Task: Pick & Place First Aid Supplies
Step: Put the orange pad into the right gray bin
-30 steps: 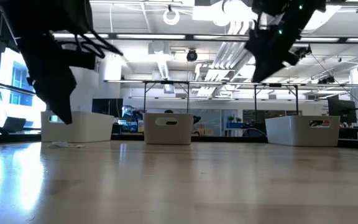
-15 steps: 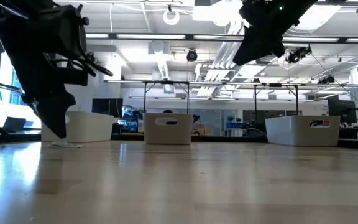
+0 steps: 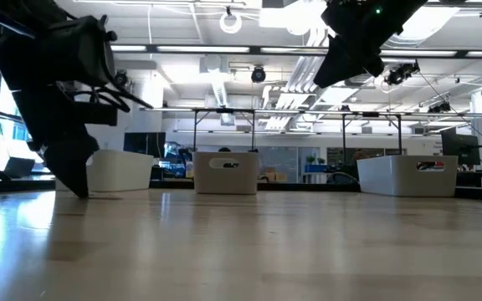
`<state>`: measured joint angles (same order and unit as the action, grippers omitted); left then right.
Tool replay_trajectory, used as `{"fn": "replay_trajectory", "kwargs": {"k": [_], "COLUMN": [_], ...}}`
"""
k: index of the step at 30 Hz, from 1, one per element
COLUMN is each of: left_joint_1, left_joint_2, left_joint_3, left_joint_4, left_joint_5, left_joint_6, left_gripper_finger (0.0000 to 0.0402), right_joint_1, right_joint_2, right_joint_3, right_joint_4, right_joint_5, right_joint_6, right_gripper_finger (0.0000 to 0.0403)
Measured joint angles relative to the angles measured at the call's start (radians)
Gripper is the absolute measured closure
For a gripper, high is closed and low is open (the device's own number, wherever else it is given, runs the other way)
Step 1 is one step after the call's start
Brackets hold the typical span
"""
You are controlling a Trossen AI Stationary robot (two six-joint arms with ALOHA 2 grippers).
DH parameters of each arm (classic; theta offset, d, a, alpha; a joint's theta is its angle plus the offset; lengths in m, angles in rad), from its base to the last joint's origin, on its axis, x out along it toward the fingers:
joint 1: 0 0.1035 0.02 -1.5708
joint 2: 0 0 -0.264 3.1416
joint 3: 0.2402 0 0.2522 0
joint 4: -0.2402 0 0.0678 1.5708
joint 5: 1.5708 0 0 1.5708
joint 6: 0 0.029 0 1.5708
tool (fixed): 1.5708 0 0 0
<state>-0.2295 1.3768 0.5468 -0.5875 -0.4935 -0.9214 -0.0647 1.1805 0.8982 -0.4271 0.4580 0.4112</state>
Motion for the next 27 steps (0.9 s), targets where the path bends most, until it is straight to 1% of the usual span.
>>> {"fn": "replay_trajectory", "kwargs": {"k": [4,8,12,15,17,20,23,25,27], "left_joint_1": [-0.008,-0.009,-0.008,-0.008,-0.008,-0.008,-0.008,-0.007,-0.007], "left_joint_2": [0.002,0.036,0.126,0.192,0.222,0.234,0.236,0.238,0.238], "left_joint_3": [-0.002,-0.002,0.003,0.004,0.006,0.011,0.016,0.022,0.027], "left_joint_4": [0.128,0.281,0.408,0.491,0.535,0.578,0.628,0.657,0.654], "left_joint_5": [0.029,0.087,0.079,0.045,0.019,-0.002,-0.007,-0.007,-0.004], "left_joint_6": [0.073,0.154,0.188,0.188,0.19,0.215,0.269,0.3,0.314], "left_gripper_finger": [0.0209,0.0209,0.0209,0.0209,0.0209,0.0209,0.0209,0.0209,0.0209], "right_joint_1": [0.0,0.0,0.019,0.055,0.093,0.167,0.217,0.231,0.235], "right_joint_2": [0.0,0.004,0.027,0.065,0.111,0.227,0.368,0.469,0.568], "right_joint_3": [0.0,0.0,0.0,0.0,0.0,0.0,0.0,0.0,0.009], "right_joint_4": [0.0,0.005,0.027,0.076,0.123,0.223,0.383,0.51,0.593], "right_joint_5": [-0.005,-0.051,-0.097,-0.141,-0.202,-0.263,-0.327,-0.355,-0.376], "right_joint_6": [0.0,-0.008,-0.031,-0.112,-0.226,-0.363,-0.415,-0.42,-0.444], "right_gripper_finger": [0.0306,0.0306,0.0306,0.0306,0.0306,0.0306,0.0304,0.0299,0.0289]}}
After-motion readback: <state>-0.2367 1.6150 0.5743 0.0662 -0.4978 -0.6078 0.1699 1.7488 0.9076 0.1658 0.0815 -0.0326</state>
